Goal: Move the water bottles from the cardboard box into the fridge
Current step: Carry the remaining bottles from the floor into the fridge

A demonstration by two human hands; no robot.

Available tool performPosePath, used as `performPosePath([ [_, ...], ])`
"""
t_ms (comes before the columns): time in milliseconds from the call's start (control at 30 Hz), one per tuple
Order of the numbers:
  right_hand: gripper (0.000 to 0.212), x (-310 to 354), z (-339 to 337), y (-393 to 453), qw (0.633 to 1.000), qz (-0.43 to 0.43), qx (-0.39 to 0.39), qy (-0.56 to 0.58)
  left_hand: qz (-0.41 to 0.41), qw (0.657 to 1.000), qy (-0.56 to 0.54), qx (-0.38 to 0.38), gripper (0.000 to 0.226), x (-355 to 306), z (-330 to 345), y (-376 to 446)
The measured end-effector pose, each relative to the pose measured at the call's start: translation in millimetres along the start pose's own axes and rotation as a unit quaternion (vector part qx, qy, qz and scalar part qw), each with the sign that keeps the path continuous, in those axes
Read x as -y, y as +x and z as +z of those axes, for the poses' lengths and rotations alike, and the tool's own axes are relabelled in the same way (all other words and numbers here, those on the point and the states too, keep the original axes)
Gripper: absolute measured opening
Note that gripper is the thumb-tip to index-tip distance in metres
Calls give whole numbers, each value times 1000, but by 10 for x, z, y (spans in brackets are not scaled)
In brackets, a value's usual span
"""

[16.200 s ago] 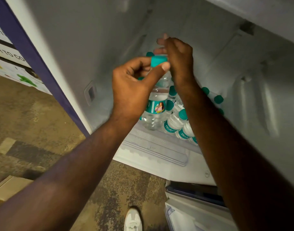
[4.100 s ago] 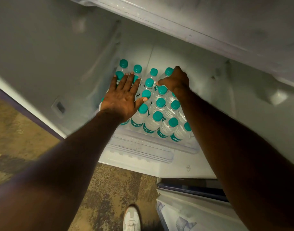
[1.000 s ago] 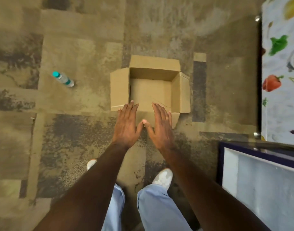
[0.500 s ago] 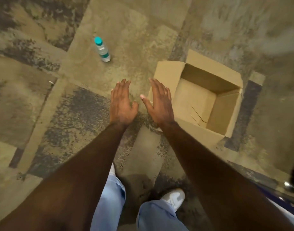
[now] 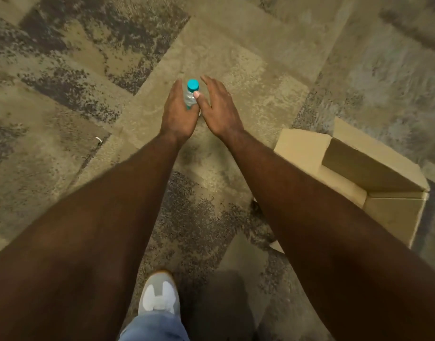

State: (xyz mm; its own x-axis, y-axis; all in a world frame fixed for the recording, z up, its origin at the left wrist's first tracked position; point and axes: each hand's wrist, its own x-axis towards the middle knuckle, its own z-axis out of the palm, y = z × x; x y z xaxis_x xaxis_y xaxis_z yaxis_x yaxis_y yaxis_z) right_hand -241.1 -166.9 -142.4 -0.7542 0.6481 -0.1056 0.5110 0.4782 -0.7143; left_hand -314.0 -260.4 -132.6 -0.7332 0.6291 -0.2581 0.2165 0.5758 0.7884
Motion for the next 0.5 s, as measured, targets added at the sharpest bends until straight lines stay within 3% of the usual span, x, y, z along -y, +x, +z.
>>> performPosePath([
  [133,50,-26,221,239,999,17,29,34,24,998,-35,53,57,122,36,107],
  [300,56,-115,359,294,999,18,-46,10,30,991,-88,95,66,303,90,93],
  [500,26,-171,311,403,996,26,-82,-23,39,990,-99,97,68,459,122,133],
])
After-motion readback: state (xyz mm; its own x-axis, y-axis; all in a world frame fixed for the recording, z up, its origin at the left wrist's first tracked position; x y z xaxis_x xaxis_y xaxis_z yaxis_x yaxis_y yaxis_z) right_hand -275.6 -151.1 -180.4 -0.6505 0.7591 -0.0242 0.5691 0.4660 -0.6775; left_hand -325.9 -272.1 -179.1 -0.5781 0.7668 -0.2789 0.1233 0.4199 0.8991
